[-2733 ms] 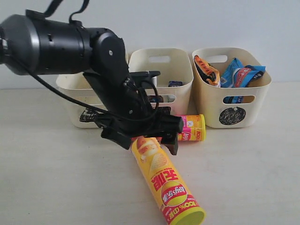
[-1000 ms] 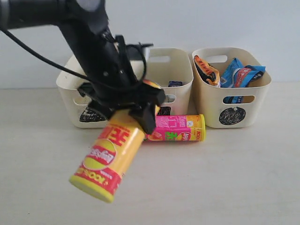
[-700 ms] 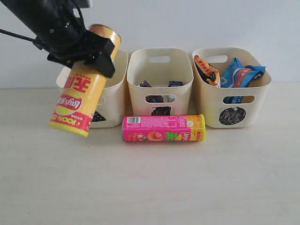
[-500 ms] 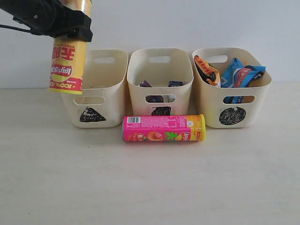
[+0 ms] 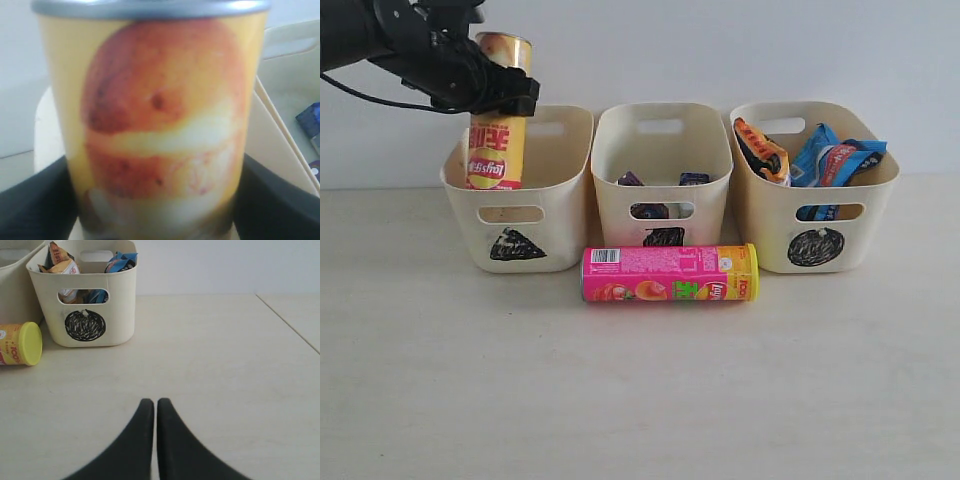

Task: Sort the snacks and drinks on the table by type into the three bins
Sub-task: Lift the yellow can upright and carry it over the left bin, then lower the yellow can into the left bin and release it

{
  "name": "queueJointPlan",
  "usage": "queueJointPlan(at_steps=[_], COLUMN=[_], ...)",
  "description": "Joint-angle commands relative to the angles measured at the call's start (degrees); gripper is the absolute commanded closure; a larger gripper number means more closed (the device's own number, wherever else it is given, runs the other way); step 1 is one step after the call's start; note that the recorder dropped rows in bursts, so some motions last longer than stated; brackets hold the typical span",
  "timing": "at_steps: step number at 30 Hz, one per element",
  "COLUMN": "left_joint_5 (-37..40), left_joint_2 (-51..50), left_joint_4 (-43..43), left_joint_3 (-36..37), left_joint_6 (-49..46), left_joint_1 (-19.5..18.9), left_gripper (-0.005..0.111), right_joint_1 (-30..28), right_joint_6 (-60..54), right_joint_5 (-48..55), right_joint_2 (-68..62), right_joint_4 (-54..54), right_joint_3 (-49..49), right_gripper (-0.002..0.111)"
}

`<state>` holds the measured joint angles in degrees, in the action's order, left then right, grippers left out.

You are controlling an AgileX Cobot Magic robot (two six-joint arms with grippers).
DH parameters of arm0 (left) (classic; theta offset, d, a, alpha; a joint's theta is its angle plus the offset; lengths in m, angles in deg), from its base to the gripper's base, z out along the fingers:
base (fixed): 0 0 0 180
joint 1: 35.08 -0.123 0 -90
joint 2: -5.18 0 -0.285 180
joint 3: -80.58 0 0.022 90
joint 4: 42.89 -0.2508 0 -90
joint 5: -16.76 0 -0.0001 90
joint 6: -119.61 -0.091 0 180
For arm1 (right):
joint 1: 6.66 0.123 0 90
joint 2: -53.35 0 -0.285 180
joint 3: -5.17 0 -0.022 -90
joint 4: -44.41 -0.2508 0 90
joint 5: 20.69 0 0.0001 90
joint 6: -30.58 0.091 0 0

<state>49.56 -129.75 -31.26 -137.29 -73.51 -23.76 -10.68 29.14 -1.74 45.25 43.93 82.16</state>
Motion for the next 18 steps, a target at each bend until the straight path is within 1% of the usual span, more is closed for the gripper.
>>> queueJointPlan(at_steps=[1,2,3,4,5,8,10,11,12,13,14,15,17,18], left_joint_5=[0.59,0.31,0.31,0.45,0.45,1.58,3.85,5.77,7.63,10.24,13.25,15.95,22.21,24.68], left_joint_2=[-0.06,-0.06,0.19,0.64,1.19,3.56,5.46,6.52,7.4,8.41,9.41,10.31,11.83,12.22], left_joint_4=[0.6,0.6,0.6,0.6,0.6,0.29,-1.13,-2.11,-2.91,-3.91,-4.66,-5.26,-5.11,-5.1], left_joint_3=[-0.56,-0.56,-0.56,-0.56,-0.56,-0.56,-0.56,-0.56,-0.56,-0.56,-0.56,-0.56,-0.56,-0.56], left_joint_6=[-0.29,-0.29,-0.29,-0.29,-0.29,-0.29,-0.47,-1.09,-1.83,-2.92,-4.48,-6.45,-10.26,-11.09], left_joint_1=[-0.12,-0.12,-0.12,-0.12,-0.12,-0.12,-0.12,-0.12,-0.12,-0.12,-0.12,-0.12,-0.12,-0.12], left_gripper=[0.033,0.022,0.007,0.004,0.002,0.003,0.005,0.008,0.013,0.021,0.032,0.047,0.085,0.102], right_joint_1=[0.05,0.05,0.05,0.05,0.05,0.05,0.05,0.05,0.05,0.05,0.05,0.05,0.05,0.05], right_joint_6=[0.03,0.03,0.03,0.03,0.03,0.03,0.03,0.03,0.03,0.03,0.03,0.03,0.03,0.03], right_joint_5=[-0.43,-0.43,-0.43,-0.43,-0.43,-0.43,-0.2,-0.2,-0.2,-0.2,-0.2,-0.2,-0.2,-0.2], right_joint_2=[0.32,0.32,0.32,0.32,0.32,0.32,0.32,0.32,0.32,0.32,0.32,0.32,0.32,0.32], right_joint_4=[-0.01,-0.01,-0.01,-0.01,-0.01,-0.01,-0.01,-0.01,-0.01,-0.01,-0.01,-0.01,-0.01,-0.01], right_joint_3=[0.23,0.23,0.23,0.23,0.23,0.23,0.23,0.23,0.23,0.23,0.23,0.23,0.23,0.23], right_gripper=[0.109,0.109,0.109,0.109,0.109,0.109,0.109,0.109,0.109,0.109,0.109,0.109,0.109,0.109])
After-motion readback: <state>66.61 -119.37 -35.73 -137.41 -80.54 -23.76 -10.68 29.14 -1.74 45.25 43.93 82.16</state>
